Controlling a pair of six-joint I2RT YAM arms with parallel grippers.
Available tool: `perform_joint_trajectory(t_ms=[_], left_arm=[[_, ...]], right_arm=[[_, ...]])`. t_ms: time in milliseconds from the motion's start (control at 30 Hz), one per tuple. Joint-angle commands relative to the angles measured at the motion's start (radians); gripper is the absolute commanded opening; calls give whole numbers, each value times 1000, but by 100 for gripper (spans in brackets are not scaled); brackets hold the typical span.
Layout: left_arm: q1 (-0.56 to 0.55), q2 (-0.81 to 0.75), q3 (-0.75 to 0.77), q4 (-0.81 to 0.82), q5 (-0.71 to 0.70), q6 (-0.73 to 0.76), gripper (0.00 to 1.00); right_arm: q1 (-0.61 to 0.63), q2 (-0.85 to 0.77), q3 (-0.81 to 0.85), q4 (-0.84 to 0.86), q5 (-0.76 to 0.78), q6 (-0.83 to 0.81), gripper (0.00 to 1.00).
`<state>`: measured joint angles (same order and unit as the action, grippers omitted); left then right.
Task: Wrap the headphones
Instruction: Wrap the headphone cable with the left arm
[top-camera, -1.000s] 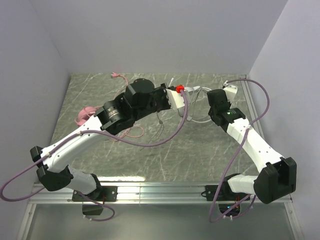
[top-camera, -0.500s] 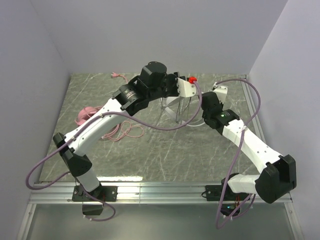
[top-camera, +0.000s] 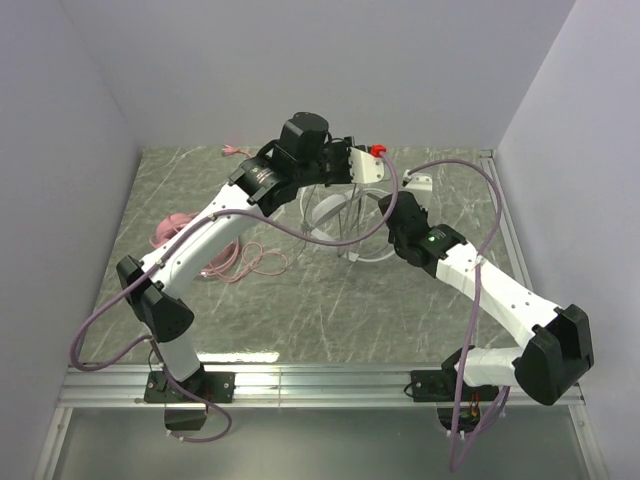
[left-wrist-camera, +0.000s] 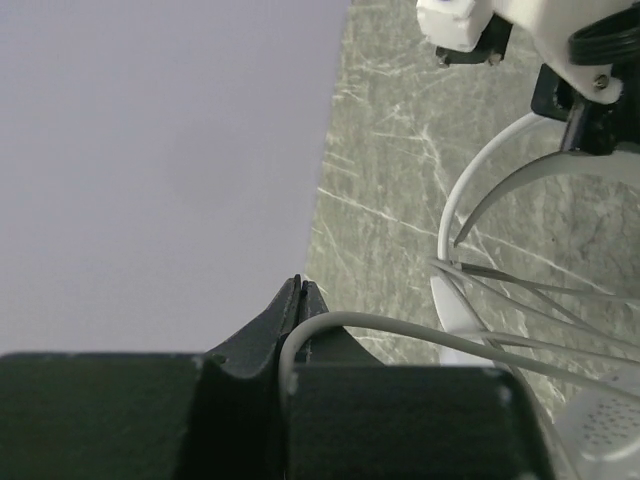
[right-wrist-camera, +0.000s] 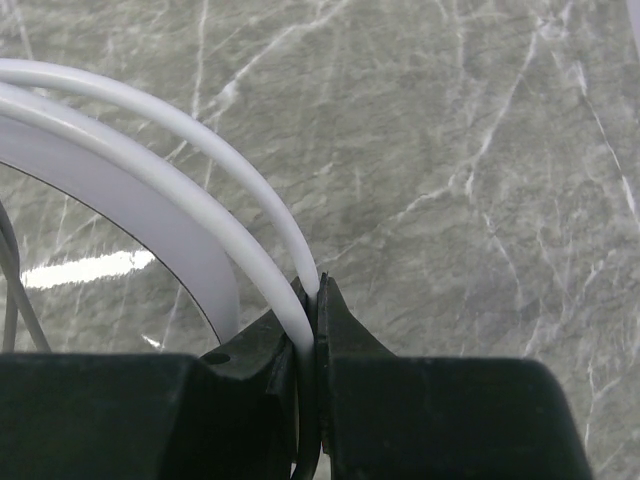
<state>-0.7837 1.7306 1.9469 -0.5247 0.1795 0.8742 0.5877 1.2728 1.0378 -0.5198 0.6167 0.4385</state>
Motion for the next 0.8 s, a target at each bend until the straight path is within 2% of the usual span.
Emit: perform_joint_trajectory(t_ms=[0,167,300,433,600,767], left_arm=[[43,-23,49,48,35,14,0],[121,-83,-38,104,75,12,0],[123,-94,-106,137,110,13,0],[123,-72,-118,141,192,0,0],[138,-22,-95,138,212,-9,0],[181,-14,-108,170,340,-76,0]], right_arm=[[38,-47,-13,52,11,-29,0],[90,-70,-33,58,9,-52,0],[126,-67,-41,61,14,-63,0],[159,-64,-45,64,11,-69,0],[205,-87,-58,84,2,-84,0],[239,-124,-65,101,-41,-115,0]])
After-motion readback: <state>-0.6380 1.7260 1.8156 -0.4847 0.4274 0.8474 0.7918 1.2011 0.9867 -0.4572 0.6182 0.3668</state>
